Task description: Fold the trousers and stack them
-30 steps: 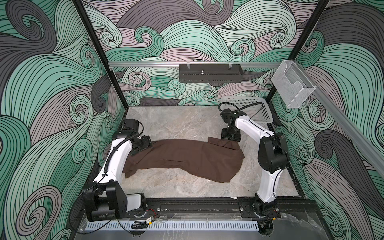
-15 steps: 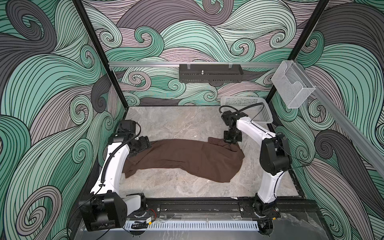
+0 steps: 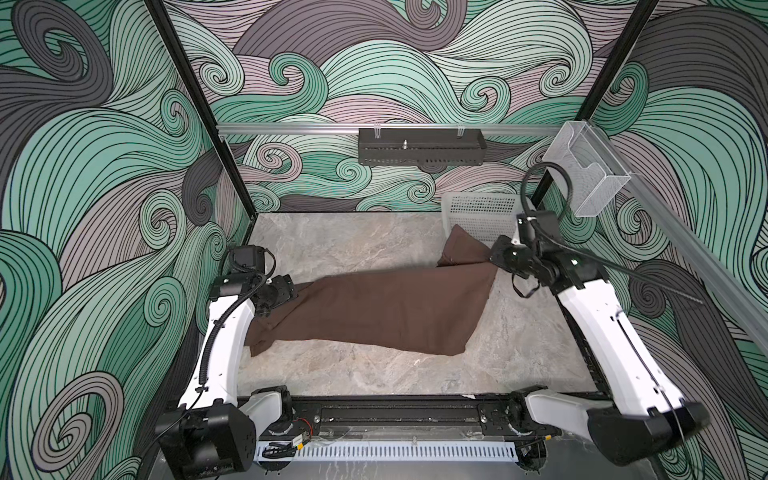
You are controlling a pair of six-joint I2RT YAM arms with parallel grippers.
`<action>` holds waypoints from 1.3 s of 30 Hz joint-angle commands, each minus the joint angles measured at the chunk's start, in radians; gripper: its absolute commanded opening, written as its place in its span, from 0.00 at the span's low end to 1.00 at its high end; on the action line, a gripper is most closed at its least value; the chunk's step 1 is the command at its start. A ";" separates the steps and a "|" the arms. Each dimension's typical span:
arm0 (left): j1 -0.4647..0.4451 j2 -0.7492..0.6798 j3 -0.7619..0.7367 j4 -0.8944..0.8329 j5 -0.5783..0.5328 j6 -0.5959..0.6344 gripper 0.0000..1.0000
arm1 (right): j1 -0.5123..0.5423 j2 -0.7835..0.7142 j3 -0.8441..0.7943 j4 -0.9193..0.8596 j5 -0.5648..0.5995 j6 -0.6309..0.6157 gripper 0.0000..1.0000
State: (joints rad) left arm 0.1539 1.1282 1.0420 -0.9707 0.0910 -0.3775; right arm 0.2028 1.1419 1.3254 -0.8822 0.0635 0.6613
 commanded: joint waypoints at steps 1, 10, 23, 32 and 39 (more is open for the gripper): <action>0.013 -0.002 -0.024 0.016 0.034 -0.028 0.84 | -0.077 -0.093 -0.215 0.110 0.000 0.099 0.00; 0.031 0.023 -0.109 0.075 0.042 -0.137 0.82 | -0.280 -0.350 -0.652 0.210 -0.049 0.187 0.00; 0.101 0.283 -0.125 0.113 0.223 -0.551 0.73 | -0.300 -0.441 -0.762 0.259 -0.088 0.230 0.00; 0.115 0.309 -0.176 0.219 0.151 -0.718 0.73 | -0.300 -0.419 -0.755 0.294 -0.100 0.215 0.00; 0.194 0.338 -0.174 0.253 0.131 -0.724 0.71 | -0.300 -0.377 -0.748 0.331 -0.115 0.212 0.00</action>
State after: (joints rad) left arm 0.3233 1.4479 0.8574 -0.7395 0.2474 -1.0706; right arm -0.0940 0.7574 0.5682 -0.5751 -0.0364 0.8753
